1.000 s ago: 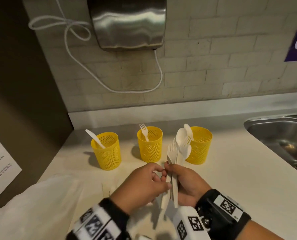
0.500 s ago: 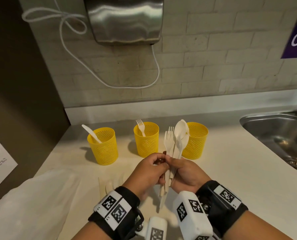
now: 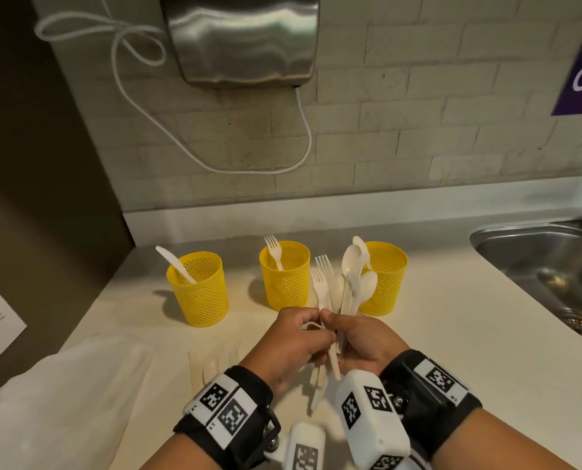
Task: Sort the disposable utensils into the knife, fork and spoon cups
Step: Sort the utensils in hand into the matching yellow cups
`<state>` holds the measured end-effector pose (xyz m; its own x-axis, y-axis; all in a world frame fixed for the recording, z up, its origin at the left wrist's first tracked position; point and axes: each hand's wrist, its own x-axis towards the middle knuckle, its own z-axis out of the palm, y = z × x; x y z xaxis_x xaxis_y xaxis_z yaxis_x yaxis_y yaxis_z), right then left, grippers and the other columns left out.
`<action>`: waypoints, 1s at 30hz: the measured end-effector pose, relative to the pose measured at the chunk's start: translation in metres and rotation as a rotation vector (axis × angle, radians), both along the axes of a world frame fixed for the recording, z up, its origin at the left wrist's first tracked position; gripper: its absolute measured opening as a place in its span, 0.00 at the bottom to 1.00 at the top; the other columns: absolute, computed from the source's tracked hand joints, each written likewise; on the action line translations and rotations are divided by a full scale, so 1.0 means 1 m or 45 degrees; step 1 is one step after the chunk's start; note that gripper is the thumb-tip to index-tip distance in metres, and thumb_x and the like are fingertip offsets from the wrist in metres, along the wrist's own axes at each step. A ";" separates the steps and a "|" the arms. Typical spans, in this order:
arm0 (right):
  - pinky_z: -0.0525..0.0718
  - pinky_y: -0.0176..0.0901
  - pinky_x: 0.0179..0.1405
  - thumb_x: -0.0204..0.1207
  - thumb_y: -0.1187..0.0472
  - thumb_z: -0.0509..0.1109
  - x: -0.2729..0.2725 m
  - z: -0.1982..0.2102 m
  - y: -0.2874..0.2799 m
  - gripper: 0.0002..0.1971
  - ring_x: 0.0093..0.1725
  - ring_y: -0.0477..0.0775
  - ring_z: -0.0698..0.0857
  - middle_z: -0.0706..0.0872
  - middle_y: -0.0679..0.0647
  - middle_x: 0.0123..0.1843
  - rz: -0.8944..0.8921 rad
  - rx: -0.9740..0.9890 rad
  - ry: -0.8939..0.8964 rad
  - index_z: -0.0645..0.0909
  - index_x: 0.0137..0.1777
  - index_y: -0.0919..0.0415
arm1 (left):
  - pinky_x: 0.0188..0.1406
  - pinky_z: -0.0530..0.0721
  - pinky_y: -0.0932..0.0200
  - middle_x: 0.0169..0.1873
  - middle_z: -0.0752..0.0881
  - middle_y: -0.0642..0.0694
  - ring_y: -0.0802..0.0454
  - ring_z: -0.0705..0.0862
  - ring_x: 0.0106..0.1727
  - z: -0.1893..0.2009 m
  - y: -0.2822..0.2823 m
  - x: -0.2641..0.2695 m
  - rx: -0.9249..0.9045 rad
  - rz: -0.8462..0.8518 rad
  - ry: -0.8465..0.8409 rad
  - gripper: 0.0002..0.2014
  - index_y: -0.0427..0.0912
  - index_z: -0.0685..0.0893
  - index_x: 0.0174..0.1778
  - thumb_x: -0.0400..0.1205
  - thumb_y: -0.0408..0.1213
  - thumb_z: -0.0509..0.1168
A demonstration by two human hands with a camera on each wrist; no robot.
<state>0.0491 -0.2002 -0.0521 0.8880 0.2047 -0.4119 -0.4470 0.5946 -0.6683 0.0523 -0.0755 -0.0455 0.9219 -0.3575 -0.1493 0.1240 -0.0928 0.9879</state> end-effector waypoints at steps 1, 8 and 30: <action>0.86 0.52 0.28 0.78 0.67 0.65 0.000 0.000 0.000 0.15 0.34 0.65 0.87 0.84 0.71 0.43 0.003 -0.003 0.012 0.77 0.63 0.72 | 0.33 0.78 0.57 0.36 0.81 0.38 0.45 0.78 0.35 -0.002 -0.001 0.001 -0.009 0.026 0.006 0.06 0.36 0.85 0.46 0.76 0.27 0.66; 0.86 0.46 0.26 0.81 0.60 0.62 0.000 0.001 -0.002 0.12 0.30 0.61 0.88 0.87 0.66 0.37 0.003 0.057 0.034 0.83 0.51 0.69 | 0.34 0.81 0.59 0.40 0.87 0.44 0.50 0.85 0.39 -0.004 -0.001 0.011 -0.180 0.143 0.234 0.05 0.41 0.81 0.43 0.83 0.33 0.62; 0.87 0.44 0.32 0.79 0.69 0.64 0.004 0.002 -0.028 0.05 0.30 0.53 0.84 0.83 0.59 0.34 -0.162 0.000 0.070 0.78 0.51 0.67 | 0.68 0.73 0.51 0.62 0.77 0.35 0.37 0.76 0.64 0.021 0.022 0.128 0.969 0.529 -0.458 0.17 0.41 0.86 0.55 0.74 0.45 0.72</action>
